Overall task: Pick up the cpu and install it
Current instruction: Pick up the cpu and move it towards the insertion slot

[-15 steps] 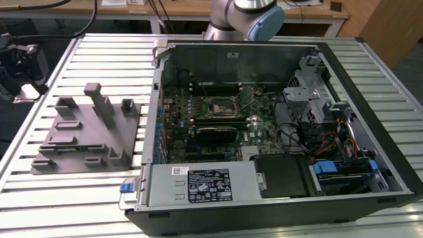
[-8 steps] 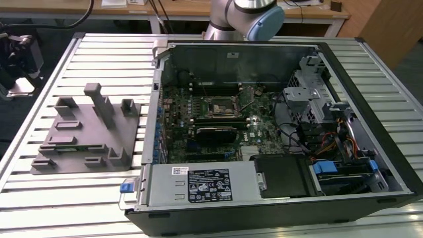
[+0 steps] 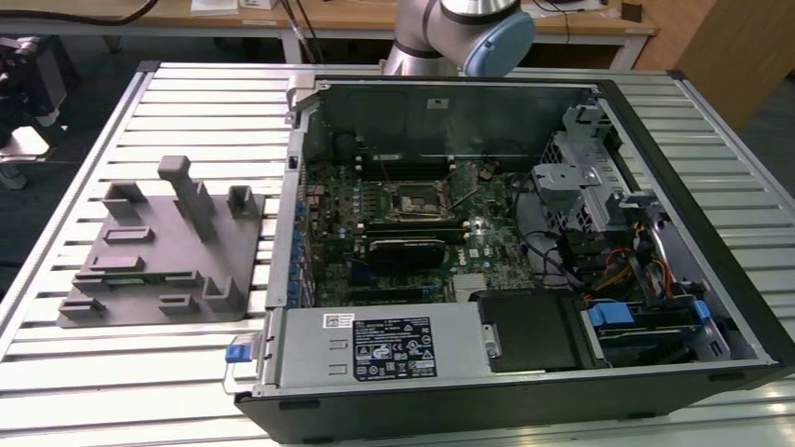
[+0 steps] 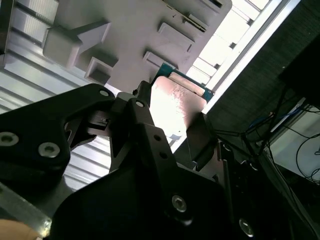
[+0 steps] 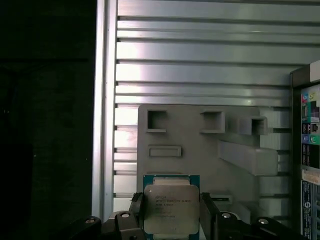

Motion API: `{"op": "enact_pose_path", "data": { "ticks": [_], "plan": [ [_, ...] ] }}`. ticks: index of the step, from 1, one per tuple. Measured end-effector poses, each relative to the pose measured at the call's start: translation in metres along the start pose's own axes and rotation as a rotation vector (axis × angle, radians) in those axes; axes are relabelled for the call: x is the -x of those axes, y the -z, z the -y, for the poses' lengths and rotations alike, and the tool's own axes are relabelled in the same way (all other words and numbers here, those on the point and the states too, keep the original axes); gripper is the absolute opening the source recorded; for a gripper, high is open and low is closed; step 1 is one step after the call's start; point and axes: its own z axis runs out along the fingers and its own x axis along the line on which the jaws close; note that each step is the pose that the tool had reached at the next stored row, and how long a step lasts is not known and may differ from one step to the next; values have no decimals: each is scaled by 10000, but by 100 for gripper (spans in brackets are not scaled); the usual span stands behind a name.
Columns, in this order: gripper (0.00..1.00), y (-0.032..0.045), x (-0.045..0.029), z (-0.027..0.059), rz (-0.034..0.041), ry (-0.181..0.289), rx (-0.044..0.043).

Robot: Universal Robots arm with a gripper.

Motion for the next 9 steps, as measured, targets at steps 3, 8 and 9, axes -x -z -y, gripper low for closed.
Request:
{"op": "enact_pose_path", "data": {
  "ticks": [3, 8, 9],
  "plan": [
    [53, 95, 2, -3, 1, 0, 0],
    [53, 340, 8, -12, 5, 1, 3],
    [53, 362, 8, -13, 5, -1, 14]
  ]
}}
